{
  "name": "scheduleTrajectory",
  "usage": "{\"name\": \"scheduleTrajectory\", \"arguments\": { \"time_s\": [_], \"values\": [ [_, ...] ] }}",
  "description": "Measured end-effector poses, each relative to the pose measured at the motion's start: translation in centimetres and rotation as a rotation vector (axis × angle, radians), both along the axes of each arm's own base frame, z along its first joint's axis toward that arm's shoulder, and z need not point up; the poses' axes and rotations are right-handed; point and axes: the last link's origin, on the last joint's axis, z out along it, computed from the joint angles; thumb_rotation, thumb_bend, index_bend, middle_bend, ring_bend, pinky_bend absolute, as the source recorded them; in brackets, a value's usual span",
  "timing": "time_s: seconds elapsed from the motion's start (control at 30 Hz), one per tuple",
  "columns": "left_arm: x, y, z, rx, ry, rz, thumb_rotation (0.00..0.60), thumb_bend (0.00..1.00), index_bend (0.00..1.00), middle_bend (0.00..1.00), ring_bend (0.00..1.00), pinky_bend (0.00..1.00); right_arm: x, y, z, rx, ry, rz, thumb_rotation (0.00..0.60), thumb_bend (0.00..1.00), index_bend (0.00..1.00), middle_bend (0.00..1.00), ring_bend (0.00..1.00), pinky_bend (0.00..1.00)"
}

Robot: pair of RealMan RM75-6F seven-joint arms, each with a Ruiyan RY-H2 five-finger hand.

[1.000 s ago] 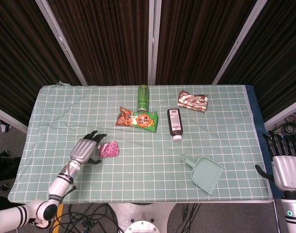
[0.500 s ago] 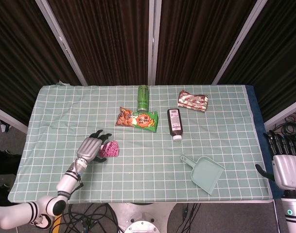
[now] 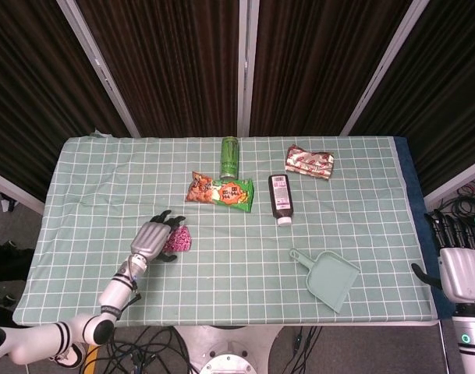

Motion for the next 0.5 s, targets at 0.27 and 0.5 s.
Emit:
{"name": "scheduleTrajectory", "arguments": {
  "time_s": [0.27,0.5],
  "values": [
    [-0.15,0.22,-0.35,0.005,0.002,0.014,0.600,0.16,0.17,0.29,0.06,0.18,-0.35,-0.04,0.16,-0.006,-0.003,-0.008,0.600,0.10,0.00,0.00,0.00,0.00],
    [0.20,0.52,-0.66,0.002,-0.009,0.019,0.600,0.17,0.18,0.30,0.07,0.18,-0.47,-0.08,0.06,-0.003,-0.002,-0.011,0.600,0.10,0.00,0.00,0.00,0.00]
  ]
}}
